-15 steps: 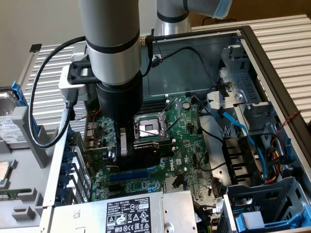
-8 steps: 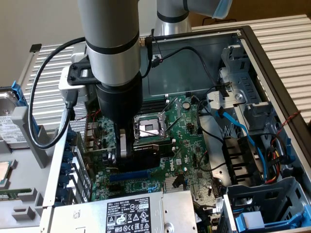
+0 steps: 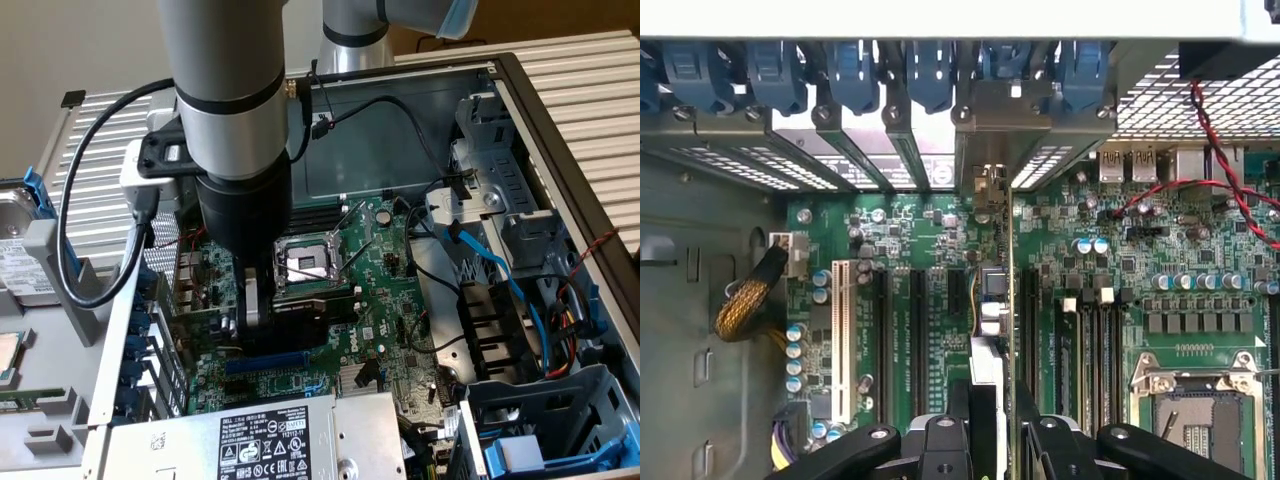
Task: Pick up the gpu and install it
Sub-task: 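Insert the gpu into the slot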
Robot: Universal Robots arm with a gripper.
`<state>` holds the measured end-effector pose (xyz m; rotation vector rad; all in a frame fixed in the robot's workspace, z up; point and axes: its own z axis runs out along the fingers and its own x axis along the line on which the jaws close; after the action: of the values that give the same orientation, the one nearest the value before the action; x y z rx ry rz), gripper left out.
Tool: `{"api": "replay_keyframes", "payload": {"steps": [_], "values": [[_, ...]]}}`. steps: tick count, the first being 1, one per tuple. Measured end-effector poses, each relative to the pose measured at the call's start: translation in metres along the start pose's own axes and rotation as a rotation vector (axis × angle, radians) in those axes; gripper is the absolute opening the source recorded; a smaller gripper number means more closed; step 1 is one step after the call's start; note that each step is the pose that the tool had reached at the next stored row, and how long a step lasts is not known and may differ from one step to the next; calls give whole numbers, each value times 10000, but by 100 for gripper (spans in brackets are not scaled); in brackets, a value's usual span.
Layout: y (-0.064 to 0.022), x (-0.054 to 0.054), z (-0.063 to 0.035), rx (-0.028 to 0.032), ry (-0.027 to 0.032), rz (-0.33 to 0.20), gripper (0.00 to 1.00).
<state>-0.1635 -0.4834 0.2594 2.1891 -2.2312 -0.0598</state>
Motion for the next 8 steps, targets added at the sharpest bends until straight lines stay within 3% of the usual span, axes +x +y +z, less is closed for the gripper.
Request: {"api": "replay_keyframes", "payload": {"steps": [8], "values": [[8, -1, 11, 14, -2, 3, 27]]}}
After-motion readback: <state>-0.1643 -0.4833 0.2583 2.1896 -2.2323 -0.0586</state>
